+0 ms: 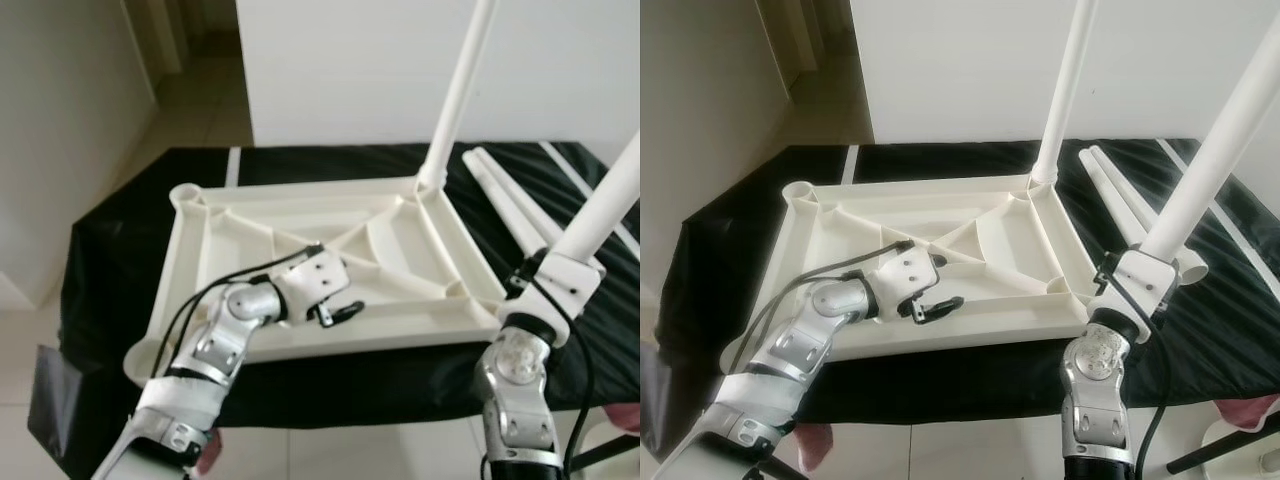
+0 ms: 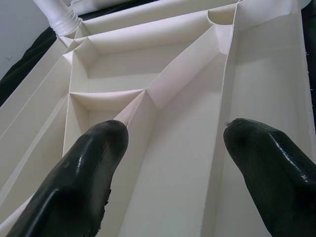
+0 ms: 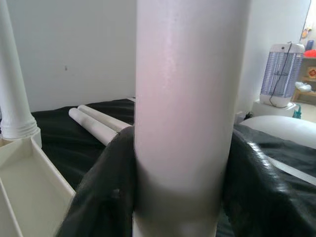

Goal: Building children table

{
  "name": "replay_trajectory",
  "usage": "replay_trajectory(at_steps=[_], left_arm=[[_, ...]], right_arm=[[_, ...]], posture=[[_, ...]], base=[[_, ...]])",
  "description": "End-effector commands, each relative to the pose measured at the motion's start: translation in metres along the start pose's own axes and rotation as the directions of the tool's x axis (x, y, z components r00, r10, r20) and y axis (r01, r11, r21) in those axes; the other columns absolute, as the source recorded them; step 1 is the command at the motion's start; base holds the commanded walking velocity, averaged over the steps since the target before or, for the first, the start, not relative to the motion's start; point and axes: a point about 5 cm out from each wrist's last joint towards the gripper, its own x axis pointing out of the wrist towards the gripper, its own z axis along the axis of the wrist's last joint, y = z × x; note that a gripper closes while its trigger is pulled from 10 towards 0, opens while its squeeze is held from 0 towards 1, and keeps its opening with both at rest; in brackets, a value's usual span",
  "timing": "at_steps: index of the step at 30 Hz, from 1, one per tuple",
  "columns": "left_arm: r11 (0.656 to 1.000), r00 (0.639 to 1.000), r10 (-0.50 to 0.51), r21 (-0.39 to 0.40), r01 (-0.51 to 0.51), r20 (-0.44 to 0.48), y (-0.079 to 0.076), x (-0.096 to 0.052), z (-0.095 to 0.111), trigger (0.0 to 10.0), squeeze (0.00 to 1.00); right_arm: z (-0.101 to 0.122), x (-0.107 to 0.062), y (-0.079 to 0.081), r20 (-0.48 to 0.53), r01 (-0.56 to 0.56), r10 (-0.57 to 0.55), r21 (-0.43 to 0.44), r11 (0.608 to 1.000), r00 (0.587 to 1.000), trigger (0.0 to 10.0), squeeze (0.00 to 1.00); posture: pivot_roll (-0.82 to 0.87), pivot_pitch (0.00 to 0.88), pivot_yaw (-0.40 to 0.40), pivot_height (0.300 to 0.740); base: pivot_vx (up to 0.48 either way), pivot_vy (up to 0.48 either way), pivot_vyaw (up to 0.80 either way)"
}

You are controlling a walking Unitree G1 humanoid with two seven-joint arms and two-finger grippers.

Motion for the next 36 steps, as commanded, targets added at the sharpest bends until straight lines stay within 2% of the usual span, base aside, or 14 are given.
replay_trajectory(at_steps=[1,7,8,9,12,14,18,22,23,28,29,31,34,36], left_arm=[[0.996,0.996,0.091,0.005,-0.091,-0.014,0.007,-0.001,-0.002,10.0,0.00],[0.996,0.996,0.093,0.004,-0.093,-0.013,0.008,-0.001,-0.002,10.0,0.00],[0.996,0.996,0.093,0.005,-0.093,-0.013,0.008,-0.001,-0.002,10.0,0.00],[0.996,0.995,0.094,0.005,-0.094,-0.013,0.008,-0.001,-0.002,10.0,0.00],[0.996,0.995,0.095,0.004,-0.095,-0.013,0.008,-0.001,-0.002,10.0,0.00],[0.996,0.995,0.095,0.004,-0.094,-0.011,0.008,0.000,-0.001,10.0,0.00],[0.995,0.995,0.097,0.003,-0.097,-0.009,0.009,0.001,-0.001,10.0,0.00],[0.995,0.995,0.099,0.002,-0.099,-0.008,0.009,0.001,0.000,10.0,0.00],[0.995,0.995,0.101,0.002,-0.101,-0.007,0.010,0.001,0.000,10.0,0.00],[0.995,0.995,0.101,0.002,-0.101,-0.008,0.010,0.001,0.000,10.0,0.00],[0.994,0.994,0.106,0.004,-0.106,-0.008,0.011,0.000,0.000,10.0,0.00],[0.994,0.994,0.106,0.004,-0.106,-0.008,0.011,0.000,0.000,10.0,0.00],[0.994,0.994,0.111,0.005,-0.111,-0.009,0.012,-0.001,-0.001,10.0,0.00],[0.994,0.994,0.113,0.006,-0.113,-0.012,0.012,-0.002,-0.001,10.0,0.00]], right_arm=[[-0.017,-0.003,-0.005,-0.077,-0.031,0.031,0.004,1.000,0.997,10.0,1.00],[-0.012,0.003,-0.004,-0.054,-0.079,0.081,0.042,0.996,0.995,10.0,1.00],[-0.011,0.006,-0.004,-0.048,-0.109,0.112,0.053,0.993,0.993,10.0,0.32],[-0.010,0.009,-0.004,-0.047,-0.157,0.161,0.073,0.985,0.986,10.0,0.00],[-0.010,0.012,-0.003,-0.046,-0.189,0.194,0.087,0.978,0.980,10.0,0.00],[-0.010,0.016,0.001,-0.058,-0.310,0.318,0.123,0.943,0.946,10.0,0.00],[-0.007,0.021,-0.002,-0.041,-0.421,0.429,0.133,0.897,0.902,10.0,0.00],[-0.006,0.023,-0.003,-0.040,-0.455,0.465,0.141,0.879,0.885,10.0,0.00],[-0.006,0.023,-0.005,-0.049,-0.548,0.560,0.154,0.822,0.827,10.0,0.00],[-0.005,0.024,-0.009,-0.051,-0.574,0.586,0.147,0.806,0.809,10.0,0.00],[-0.004,0.027,-0.020,-0.061,-0.621,0.630,0.122,0.774,0.774,10.0,0.00],[-0.004,0.027,-0.020,-0.061,-0.621,0.630,0.122,0.774,0.774,10.0,0.00],[-0.003,0.028,-0.031,-0.078,-0.670,0.678,0.109,0.735,0.731,10.0,0.00],[-0.001,0.030,-0.042,-0.095,-0.723,0.728,0.086,0.686,0.679,10.0,0.00]], posture=[[0.03,0.000,-0.004,0.740],[0.03,0.000,-0.001,0.740],[0.03,0.000,-0.001,0.740],[0.03,0.000,-0.001,0.740],[0.03,0.000,-0.001,0.740],[0.02,0.000,0.000,0.740],[0.02,0.000,-0.003,0.740],[0.02,0.000,-0.003,0.740],[0.02,0.000,-0.005,0.740],[0.02,0.000,-0.005,0.740],[0.02,0.000,-0.010,0.740],[0.02,0.000,-0.010,0.740],[0.02,0.000,-0.010,0.740],[0.02,0.000,-0.009,0.740]], base=[[0.000,0.000,0.00],[0.000,0.000,0.00],[0.000,0.000,0.00],[0.000,0.000,0.00],[0.000,0.000,0.00],[0.000,0.000,0.00],[0.000,0.000,0.00],[0.000,0.000,0.00],[0.000,0.000,0.00],[0.000,0.000,0.00],[0.000,0.000,0.00],[0.000,0.000,0.00],[0.000,0.000,0.00],[0.000,0.000,0.00]])
